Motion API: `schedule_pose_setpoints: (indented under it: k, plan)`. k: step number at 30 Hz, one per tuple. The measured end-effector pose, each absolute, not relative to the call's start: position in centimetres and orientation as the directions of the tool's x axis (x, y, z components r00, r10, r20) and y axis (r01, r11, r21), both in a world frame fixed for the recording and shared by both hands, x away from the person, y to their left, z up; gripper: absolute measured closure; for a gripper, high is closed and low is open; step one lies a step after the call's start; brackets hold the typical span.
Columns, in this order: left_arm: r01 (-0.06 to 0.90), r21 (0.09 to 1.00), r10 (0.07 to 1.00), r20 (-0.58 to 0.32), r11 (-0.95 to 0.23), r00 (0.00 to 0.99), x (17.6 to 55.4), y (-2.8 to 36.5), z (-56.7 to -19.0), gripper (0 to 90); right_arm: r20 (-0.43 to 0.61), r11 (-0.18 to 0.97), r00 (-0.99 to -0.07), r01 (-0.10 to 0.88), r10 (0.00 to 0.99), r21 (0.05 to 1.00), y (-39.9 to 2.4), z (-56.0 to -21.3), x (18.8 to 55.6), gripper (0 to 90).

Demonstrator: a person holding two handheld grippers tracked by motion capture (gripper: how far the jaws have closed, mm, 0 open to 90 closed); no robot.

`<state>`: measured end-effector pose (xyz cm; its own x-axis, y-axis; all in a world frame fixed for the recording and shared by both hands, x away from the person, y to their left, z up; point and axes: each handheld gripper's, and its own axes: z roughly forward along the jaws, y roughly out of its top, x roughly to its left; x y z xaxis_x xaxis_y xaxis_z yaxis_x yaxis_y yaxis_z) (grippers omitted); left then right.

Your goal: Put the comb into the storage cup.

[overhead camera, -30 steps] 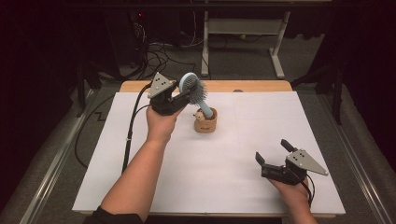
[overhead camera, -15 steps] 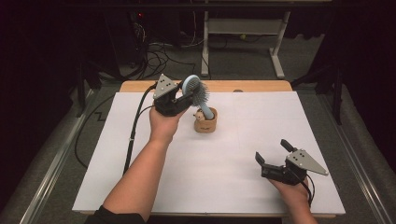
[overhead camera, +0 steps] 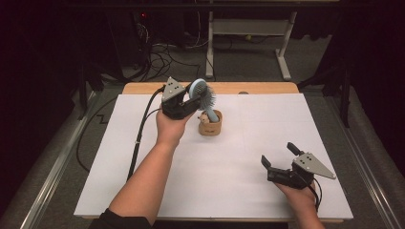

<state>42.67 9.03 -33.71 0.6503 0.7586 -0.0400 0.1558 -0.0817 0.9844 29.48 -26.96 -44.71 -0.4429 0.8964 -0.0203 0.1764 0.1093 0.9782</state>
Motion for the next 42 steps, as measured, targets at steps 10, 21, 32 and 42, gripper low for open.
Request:
schedule_pose_setpoints:
  k: [10, 21, 32, 42]
  plan:
    - [0.166, 0.983, 0.757, -0.048, -0.081, 0.651, 43.0, 8.9, -34.1, 56.8, -0.016, 0.105, -0.442, 0.178, 0.897, 0.978, -27.0, -44.7, 29.5, 0.1]
    - [0.169, 0.982, 0.754, -0.052, -0.079, 0.655, 43.2, 8.6, -34.7, 56.6, -0.017, 0.106, -0.442, 0.177, 0.897, 0.979, -27.0, -44.7, 29.5, 0.1]
    - [0.172, 0.982, 0.757, -0.055, -0.076, 0.652, 43.4, 8.4, -34.9, 56.2, -0.019, 0.107, -0.443, 0.173, 0.896, 0.979, -27.0, -44.7, 29.4, 0.1]
    - [0.178, 0.98, 0.757, -0.052, -0.085, 0.652, 43.6, 8.3, -35.3, 55.6, -0.016, 0.103, -0.441, 0.174, 0.897, 0.979, -27.0, -44.7, 29.4, 0.1]
